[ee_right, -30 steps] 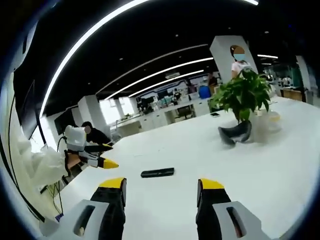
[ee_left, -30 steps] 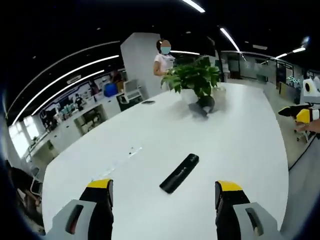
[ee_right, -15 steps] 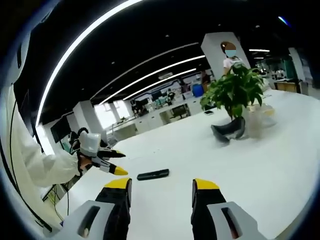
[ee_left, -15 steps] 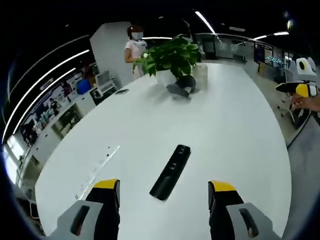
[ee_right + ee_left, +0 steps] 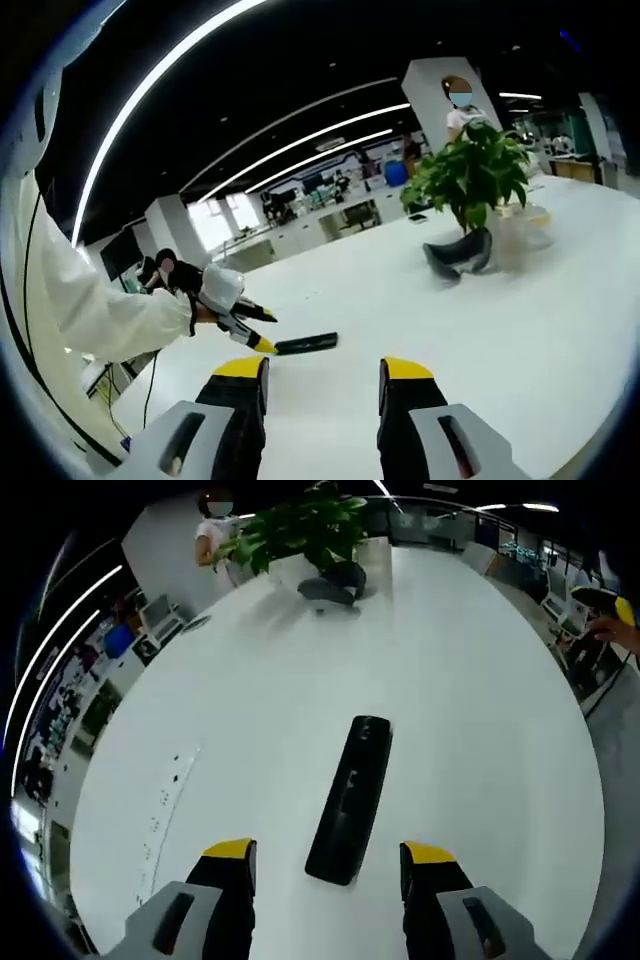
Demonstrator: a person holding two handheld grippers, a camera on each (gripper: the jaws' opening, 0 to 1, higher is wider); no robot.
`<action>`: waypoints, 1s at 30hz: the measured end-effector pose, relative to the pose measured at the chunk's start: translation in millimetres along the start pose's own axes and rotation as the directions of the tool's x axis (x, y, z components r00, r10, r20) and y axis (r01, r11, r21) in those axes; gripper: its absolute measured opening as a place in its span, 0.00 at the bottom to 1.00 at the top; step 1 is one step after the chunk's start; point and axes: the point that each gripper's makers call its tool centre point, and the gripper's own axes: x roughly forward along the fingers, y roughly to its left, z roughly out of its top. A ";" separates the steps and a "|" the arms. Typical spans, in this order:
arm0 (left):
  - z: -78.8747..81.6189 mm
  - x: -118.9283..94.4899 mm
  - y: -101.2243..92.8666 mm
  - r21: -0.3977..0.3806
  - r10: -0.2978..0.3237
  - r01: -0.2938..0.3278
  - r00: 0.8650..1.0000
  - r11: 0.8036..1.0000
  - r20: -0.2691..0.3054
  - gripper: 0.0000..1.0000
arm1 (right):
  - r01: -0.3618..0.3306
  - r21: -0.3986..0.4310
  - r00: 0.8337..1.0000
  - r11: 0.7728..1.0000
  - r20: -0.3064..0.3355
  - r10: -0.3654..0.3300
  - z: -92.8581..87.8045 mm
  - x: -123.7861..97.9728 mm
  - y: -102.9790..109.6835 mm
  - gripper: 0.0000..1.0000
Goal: Press the specified remote control buttons in sequence, fully releasing each button before pressing the next.
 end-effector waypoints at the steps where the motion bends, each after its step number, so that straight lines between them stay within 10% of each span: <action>1: -1.7 1.1 -1.1 0.008 -0.011 0.011 1.000 1.000 -0.015 0.58 | 0.002 -0.016 1.000 1.000 -0.007 -0.002 -0.1 0.6 0.2 0.42; 21: -16.8 29.1 6.7 0.075 -0.118 0.133 0.977 0.988 -0.180 0.56 | -0.007 -0.050 1.000 0.999 -0.022 0.006 4.8 4.5 9.6 0.39; 30: -22.5 31.8 5.6 0.059 -0.207 0.230 0.944 0.971 -0.258 0.56 | -0.009 -0.078 1.000 0.997 -0.007 0.008 15.8 5.1 11.2 0.38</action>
